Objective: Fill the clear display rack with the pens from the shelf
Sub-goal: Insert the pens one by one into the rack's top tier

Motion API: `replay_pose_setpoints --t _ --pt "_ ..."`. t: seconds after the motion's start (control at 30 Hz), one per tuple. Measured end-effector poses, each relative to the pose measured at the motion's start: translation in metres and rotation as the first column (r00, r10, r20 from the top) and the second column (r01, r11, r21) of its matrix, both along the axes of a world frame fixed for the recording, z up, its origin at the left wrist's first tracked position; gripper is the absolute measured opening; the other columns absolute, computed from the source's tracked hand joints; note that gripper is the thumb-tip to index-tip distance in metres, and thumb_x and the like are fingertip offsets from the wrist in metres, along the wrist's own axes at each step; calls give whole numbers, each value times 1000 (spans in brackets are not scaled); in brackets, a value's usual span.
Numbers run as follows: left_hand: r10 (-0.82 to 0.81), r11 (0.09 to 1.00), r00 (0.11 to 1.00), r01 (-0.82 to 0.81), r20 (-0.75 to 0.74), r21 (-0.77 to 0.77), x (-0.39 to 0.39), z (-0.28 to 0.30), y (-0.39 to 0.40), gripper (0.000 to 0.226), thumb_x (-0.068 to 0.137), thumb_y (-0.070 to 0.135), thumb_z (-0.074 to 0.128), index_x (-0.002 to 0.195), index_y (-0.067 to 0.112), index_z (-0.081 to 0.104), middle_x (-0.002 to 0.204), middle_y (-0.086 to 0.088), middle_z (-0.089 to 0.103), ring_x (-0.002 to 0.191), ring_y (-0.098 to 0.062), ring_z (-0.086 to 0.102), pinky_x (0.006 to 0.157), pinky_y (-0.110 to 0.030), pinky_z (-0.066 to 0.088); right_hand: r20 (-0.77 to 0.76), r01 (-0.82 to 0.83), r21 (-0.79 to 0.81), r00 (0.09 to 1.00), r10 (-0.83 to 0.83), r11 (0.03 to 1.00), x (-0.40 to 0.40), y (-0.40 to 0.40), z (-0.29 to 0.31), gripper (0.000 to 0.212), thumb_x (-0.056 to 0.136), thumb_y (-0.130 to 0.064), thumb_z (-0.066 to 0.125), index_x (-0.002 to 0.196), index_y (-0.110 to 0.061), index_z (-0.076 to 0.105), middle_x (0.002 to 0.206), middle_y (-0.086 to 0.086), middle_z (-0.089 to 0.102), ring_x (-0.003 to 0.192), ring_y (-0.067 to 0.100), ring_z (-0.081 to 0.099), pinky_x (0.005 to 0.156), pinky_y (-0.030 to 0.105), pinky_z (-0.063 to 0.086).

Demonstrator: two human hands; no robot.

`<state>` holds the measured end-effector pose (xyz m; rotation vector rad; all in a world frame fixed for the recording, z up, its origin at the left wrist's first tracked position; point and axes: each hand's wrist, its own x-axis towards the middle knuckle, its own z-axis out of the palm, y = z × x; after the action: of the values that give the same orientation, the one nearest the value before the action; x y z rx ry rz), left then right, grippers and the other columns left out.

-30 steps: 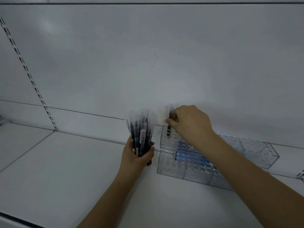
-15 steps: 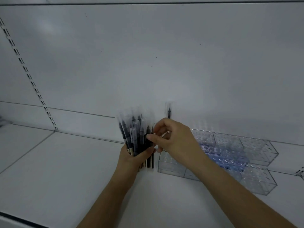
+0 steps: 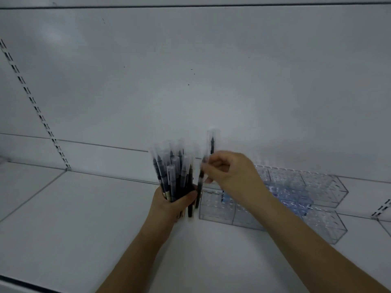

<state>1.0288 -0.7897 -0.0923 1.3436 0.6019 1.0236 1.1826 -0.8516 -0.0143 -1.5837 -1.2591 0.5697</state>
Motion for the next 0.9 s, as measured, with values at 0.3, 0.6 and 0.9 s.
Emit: replay_pose_setpoints --t 0.3,0.6,0.9 --pt "145 987 989 -146 -11 -74 1 -5 6 11 85 -1 66 94 2 72 81 -7 74 74 -16 70 59 -18 51 118 199 320 962 -248 926 33 -1 33 19 96 -20 62 88 -4 57 78 3 72 67 5 72 68 28 61" --pt "149 987 987 -152 -67 -51 4 -5 2 15 83 1 71 91 13 74 89 -5 76 81 -18 71 71 -27 57 432 116 208 880 -198 971 38 14 21 19 97 -23 60 84 -11 53 80 0 71 71 7 71 72 37 59" --pt "76 997 991 -71 -107 43 5 -1 -3 43 86 -1 67 118 27 66 118 13 70 90 -22 65 87 -48 54 665 114 119 729 -165 986 27 29 17 25 98 -31 57 86 -11 64 75 5 70 69 20 66 70 40 56"
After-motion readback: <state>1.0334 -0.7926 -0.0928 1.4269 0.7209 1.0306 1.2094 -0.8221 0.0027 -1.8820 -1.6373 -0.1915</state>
